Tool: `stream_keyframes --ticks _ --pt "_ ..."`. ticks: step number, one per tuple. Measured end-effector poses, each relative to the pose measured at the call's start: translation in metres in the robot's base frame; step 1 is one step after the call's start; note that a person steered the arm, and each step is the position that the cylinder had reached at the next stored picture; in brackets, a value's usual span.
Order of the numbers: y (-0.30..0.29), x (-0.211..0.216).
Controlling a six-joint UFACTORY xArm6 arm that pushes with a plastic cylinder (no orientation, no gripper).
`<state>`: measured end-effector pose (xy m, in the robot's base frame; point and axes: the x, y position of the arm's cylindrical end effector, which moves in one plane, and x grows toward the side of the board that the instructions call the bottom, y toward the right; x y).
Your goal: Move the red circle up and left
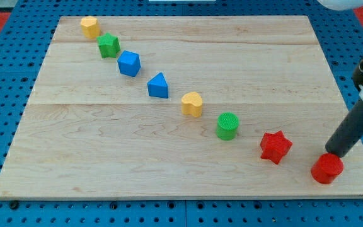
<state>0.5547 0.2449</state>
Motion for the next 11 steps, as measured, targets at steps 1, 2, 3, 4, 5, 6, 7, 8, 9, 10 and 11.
stream_keyframes --ticks 1,2,3,4,5,6,7,8,9,10,11 --pt "0.0 0.022" --pt "0.0 0.037" --pt "0.023 0.037" --pt "0.041 0.05" --pt "0.025 0.063" --pt "-0.008 0.063" --pt "-0.054 0.057" --pt "-0.059 0.043" --pt "-0.031 0.031" --pt "-0.059 0.028" --pt "-0.106 0.024"
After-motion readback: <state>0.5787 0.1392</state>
